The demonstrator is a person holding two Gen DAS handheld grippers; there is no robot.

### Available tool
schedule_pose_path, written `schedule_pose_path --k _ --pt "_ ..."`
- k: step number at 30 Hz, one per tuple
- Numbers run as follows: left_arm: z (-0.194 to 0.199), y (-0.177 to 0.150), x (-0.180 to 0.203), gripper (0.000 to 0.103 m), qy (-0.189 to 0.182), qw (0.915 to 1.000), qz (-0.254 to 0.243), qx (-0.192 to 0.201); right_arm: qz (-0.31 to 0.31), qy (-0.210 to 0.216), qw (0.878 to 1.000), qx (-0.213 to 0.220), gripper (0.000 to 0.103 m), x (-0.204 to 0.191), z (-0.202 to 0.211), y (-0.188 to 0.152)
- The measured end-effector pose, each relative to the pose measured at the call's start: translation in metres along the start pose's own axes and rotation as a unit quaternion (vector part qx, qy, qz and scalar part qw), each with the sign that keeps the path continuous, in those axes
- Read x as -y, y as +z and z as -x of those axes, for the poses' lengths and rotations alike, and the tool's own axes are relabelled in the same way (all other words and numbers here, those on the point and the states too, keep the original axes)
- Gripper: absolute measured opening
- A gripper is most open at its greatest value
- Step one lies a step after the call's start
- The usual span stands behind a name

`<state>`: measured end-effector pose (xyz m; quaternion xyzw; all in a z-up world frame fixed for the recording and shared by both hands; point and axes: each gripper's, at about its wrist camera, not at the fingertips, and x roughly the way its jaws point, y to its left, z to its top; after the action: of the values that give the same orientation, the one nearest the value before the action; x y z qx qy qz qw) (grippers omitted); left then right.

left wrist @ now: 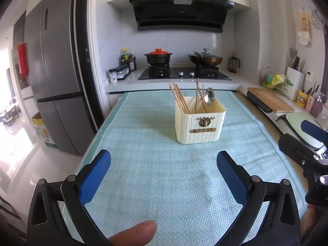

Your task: Organize utensils

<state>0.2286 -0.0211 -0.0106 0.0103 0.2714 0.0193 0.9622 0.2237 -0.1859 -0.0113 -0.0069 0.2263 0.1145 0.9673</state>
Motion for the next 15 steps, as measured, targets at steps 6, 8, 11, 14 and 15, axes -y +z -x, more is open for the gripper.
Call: schedule_pose_path --k 6,8,11,14,15 --pt "0.002 0.002 -0.003 0.103 -0.002 0.9999 0.012 -0.004 0.0 -0.001 1.0 -0.004 0.103 -0.002 0.005 0.0" --pt "0.002 0.001 -0.004 0.103 -0.003 0.9999 0.013 -0.006 0.003 0.001 1.0 -0.005 0.103 -0.004 0.005 0.0" --pt "0.001 0.001 -0.004 0.103 -0.006 0.9998 0.015 -0.008 0.004 -0.001 1.0 -0.005 0.103 -0.005 0.007 -0.002" --pt "0.001 0.0 -0.003 0.103 -0.005 0.9999 0.013 -0.008 -0.001 -0.003 1.0 -0.002 0.103 -0.003 0.009 -0.003" --pt "0.002 0.0 -0.003 0.103 -0.006 0.9999 0.013 -0.008 -0.002 -0.004 1.0 0.001 0.103 -0.002 0.011 -0.004"
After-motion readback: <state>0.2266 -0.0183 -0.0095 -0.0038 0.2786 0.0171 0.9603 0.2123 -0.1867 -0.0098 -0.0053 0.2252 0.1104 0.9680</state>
